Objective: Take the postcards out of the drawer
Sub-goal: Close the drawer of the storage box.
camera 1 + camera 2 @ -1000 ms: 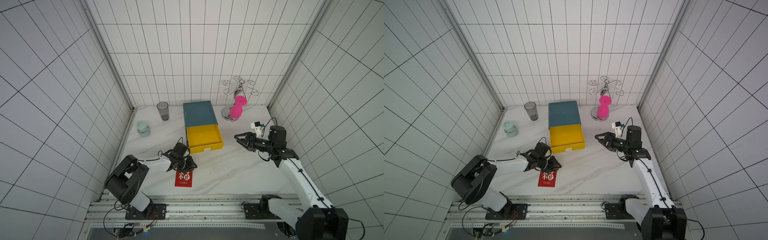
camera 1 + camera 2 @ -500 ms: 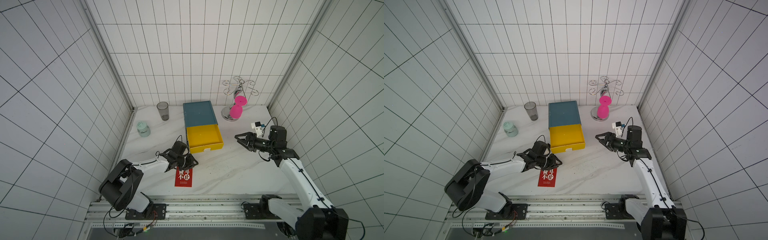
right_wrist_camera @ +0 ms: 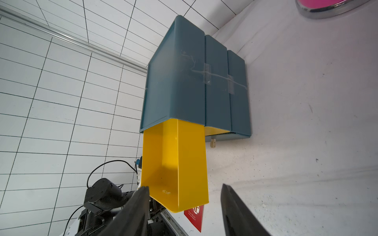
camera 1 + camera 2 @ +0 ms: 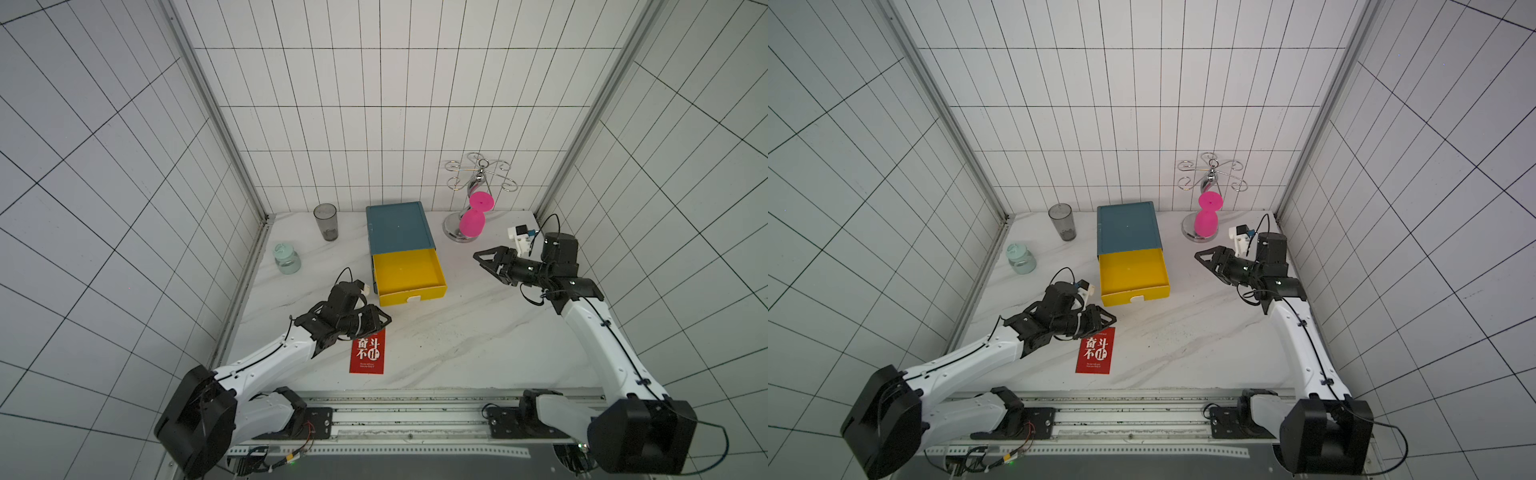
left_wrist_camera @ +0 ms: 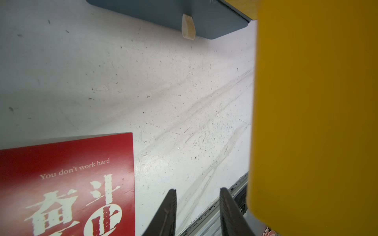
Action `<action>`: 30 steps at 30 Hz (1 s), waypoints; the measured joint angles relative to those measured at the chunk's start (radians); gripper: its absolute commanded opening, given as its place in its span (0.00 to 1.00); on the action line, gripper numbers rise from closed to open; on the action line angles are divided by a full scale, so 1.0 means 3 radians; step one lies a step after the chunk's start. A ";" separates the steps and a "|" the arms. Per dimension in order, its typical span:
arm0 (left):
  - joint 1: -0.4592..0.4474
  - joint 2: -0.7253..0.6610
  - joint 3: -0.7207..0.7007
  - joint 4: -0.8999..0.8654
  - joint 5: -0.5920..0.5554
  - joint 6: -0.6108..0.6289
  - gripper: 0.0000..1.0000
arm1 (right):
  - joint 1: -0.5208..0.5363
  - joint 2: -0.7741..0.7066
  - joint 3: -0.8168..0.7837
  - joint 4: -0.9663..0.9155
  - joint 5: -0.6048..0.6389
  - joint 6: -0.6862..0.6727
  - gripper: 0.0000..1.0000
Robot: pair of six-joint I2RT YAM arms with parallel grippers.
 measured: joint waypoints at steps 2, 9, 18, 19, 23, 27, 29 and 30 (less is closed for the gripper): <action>-0.0001 -0.0047 -0.0005 -0.0037 -0.0046 0.0001 0.38 | 0.0024 0.0066 0.0066 -0.0006 0.0045 -0.0011 0.59; 0.0000 -0.0108 0.0000 -0.0156 -0.0219 0.0052 0.42 | 0.0259 0.0235 0.0264 -0.0027 0.0251 -0.0047 0.59; 0.0000 -0.0095 0.0205 -0.0226 -0.0317 0.0195 0.47 | 0.0632 0.0589 0.0490 -0.0046 0.0505 -0.0099 0.59; 0.0000 -0.0085 0.0224 -0.0229 -0.0326 0.0215 0.47 | 0.0666 0.0617 0.0501 -0.0050 0.0521 -0.0100 0.59; 0.0006 -0.0064 0.0266 -0.0271 -0.0381 0.0268 0.49 | 0.0744 0.0651 0.0515 -0.0064 0.0581 -0.0107 0.59; 0.0042 -0.0056 0.0289 -0.0287 -0.0404 0.0318 0.50 | 0.0749 0.0651 0.0515 -0.0069 0.0598 -0.0112 0.59; 0.0056 -0.0039 0.0313 -0.0310 -0.0407 0.0346 0.51 | 0.0749 0.0651 0.0515 -0.0067 0.0605 -0.0113 0.59; 0.0061 -0.0028 0.0329 -0.0322 -0.0409 0.0356 0.51 | 0.0749 0.0651 0.0515 -0.0069 0.0605 -0.0113 0.59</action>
